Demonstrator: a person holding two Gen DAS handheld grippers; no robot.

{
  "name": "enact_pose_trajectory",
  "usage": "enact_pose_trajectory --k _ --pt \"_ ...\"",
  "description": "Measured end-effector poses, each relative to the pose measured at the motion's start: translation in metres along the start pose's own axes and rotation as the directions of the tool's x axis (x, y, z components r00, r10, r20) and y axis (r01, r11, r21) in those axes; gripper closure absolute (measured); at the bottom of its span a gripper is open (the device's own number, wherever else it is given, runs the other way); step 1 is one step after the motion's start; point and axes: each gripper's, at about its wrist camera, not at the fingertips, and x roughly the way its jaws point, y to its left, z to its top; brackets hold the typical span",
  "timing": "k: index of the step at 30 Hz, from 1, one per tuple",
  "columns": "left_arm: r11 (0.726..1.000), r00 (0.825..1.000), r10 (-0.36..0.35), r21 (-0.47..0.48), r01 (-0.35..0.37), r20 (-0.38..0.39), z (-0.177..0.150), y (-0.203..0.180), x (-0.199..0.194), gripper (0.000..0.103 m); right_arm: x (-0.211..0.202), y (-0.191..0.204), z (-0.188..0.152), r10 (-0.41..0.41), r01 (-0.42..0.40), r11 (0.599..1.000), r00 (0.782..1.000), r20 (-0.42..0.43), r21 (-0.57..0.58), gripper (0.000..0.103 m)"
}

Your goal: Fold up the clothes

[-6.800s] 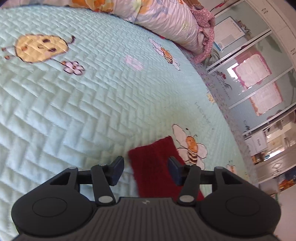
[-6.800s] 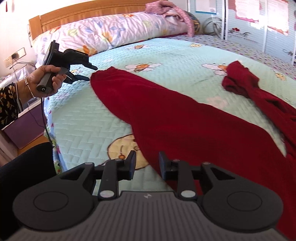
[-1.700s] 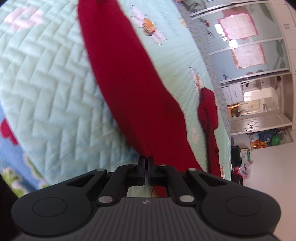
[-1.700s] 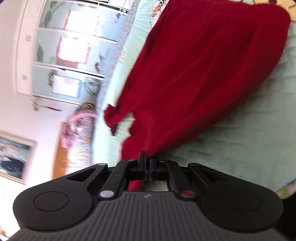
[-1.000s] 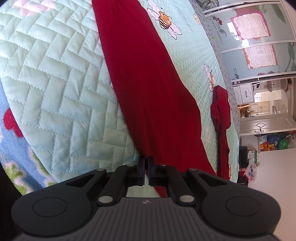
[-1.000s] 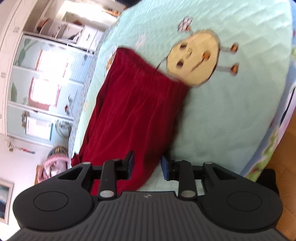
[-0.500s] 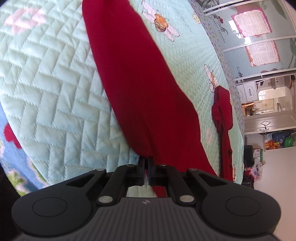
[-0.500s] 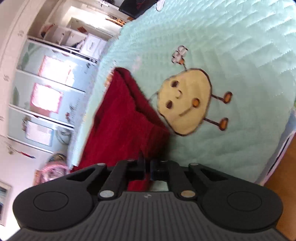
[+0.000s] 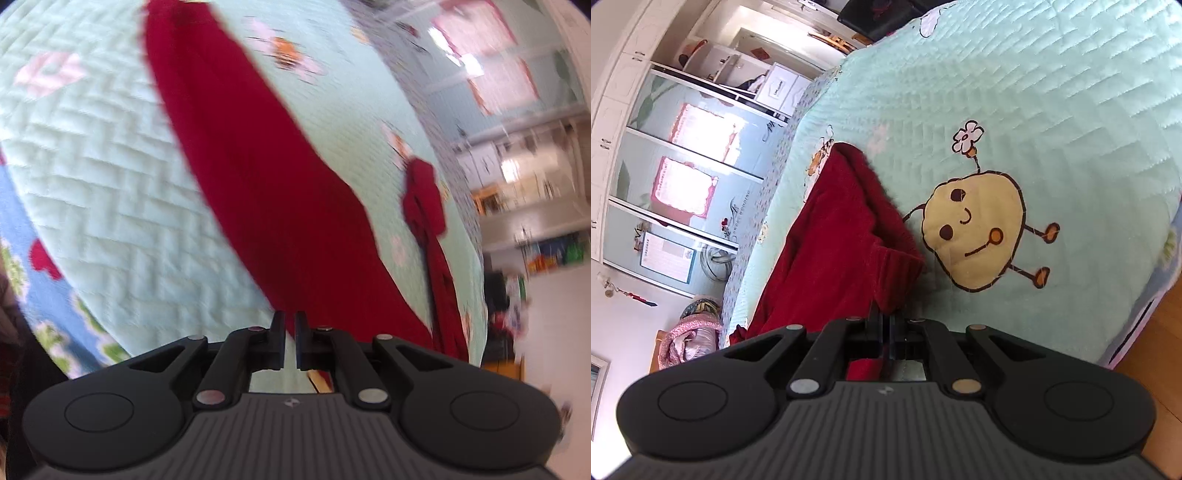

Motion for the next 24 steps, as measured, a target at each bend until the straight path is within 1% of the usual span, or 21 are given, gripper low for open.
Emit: enact_pose_trajectory --k 2,3,5,6,7,8,10,11,12,14,15,17,18,19,20,21,22,24 --pt "0.994 1.0 -0.013 0.104 0.016 -0.028 -0.012 -0.022 0.003 0.1 0.002 0.004 0.002 0.01 -0.009 1.0 1.0 -0.019 0.03 0.099" --pt "0.987 0.999 -0.019 0.157 0.025 -0.043 -0.018 -0.033 0.006 0.098 0.002 0.007 0.002 0.011 -0.01 0.999 1.0 -0.026 0.039 0.099" --pt "0.963 0.997 -0.032 0.263 0.05 -0.074 -0.032 -0.056 0.01 0.096 0.003 0.013 0.005 0.013 -0.011 0.999 0.999 -0.032 0.05 0.099" --pt "0.946 0.995 -0.042 0.316 0.068 -0.09 -0.039 -0.068 0.012 0.094 0.004 0.017 0.008 0.018 -0.017 0.998 0.999 -0.031 0.059 0.099" --pt "0.924 0.992 -0.051 0.371 0.089 -0.113 -0.048 -0.08 0.016 0.089 0.005 0.02 0.01 0.028 -0.026 0.997 0.999 -0.028 0.074 0.099" --pt "0.898 0.989 -0.059 0.425 0.113 -0.139 -0.058 -0.092 0.02 0.085 0.007 0.022 0.012 0.042 -0.039 0.995 0.999 -0.027 0.093 0.099" --pt "0.849 0.98 -0.058 0.507 0.148 -0.188 -0.078 -0.11 0.029 0.071 0.01 0.024 0.014 0.062 -0.057 0.988 0.998 -0.029 0.142 0.099" --pt "0.832 0.976 -0.057 0.53 0.164 -0.211 -0.087 -0.117 0.033 0.069 0.011 0.024 0.015 0.071 -0.064 0.983 0.997 -0.032 0.171 0.099" --pt "0.824 0.97 -0.062 0.536 0.183 -0.236 -0.095 -0.122 0.037 0.067 0.011 0.023 0.014 0.081 -0.072 0.976 0.996 -0.036 0.206 0.099" --pt "0.82 0.953 -0.07 0.526 0.224 -0.296 -0.111 -0.127 0.05 0.067 0.013 0.02 0.012 0.092 -0.075 0.955 0.995 -0.047 0.286 0.098" --pt "0.819 0.942 -0.073 0.519 0.244 -0.326 -0.12 -0.13 0.057 0.067 0.012 0.021 0.011 0.098 -0.078 0.949 0.994 -0.051 0.304 0.098" --pt "0.816 0.919 -0.079 0.504 0.282 -0.386 -0.137 -0.135 0.071 0.065 0.012 0.028 0.008 0.104 -0.085 0.955 0.993 -0.052 0.285 0.098" --pt "0.842 0.903 -0.106 0.445 0.304 -0.415 -0.143 -0.132 0.079 0.065 0.011 0.032 0.007 0.107 -0.089 0.957 0.993 -0.051 0.276 0.098" --pt "0.88 0.885 -0.153 0.347 0.324 -0.44 -0.148 -0.124 0.087 0.065 0.009 0.035 0.007 0.116 -0.097 0.956 0.992 -0.052 0.275 0.098" --pt "0.908 0.866 -0.201 0.245 0.34 -0.458 -0.153 -0.117 0.095 0.064 0.009 0.037 0.007 0.126 -0.106 0.954 0.991 -0.053 0.279 0.098" --pt "0.925 0.846 -0.25 0.14 0.352 -0.471 -0.158 -0.109 0.104 0.063 0.009 0.038 0.007 0.134 -0.114 0.952 0.989 -0.055 0.285 0.098" --pt "0.937 0.842 -0.282 0.059 0.346 -0.46 -0.159 -0.101 0.109 0.063 0.009 0.038 0.009 0.141 -0.119 0.949 0.988 -0.055 0.293 0.098" --pt "0.948 0.86 -0.311 -0.068 0.311 -0.405 -0.157 -0.084 0.116 0.061 0.009 0.04 0.012 0.151 -0.127 0.943 0.987 -0.056 0.308 0.098"
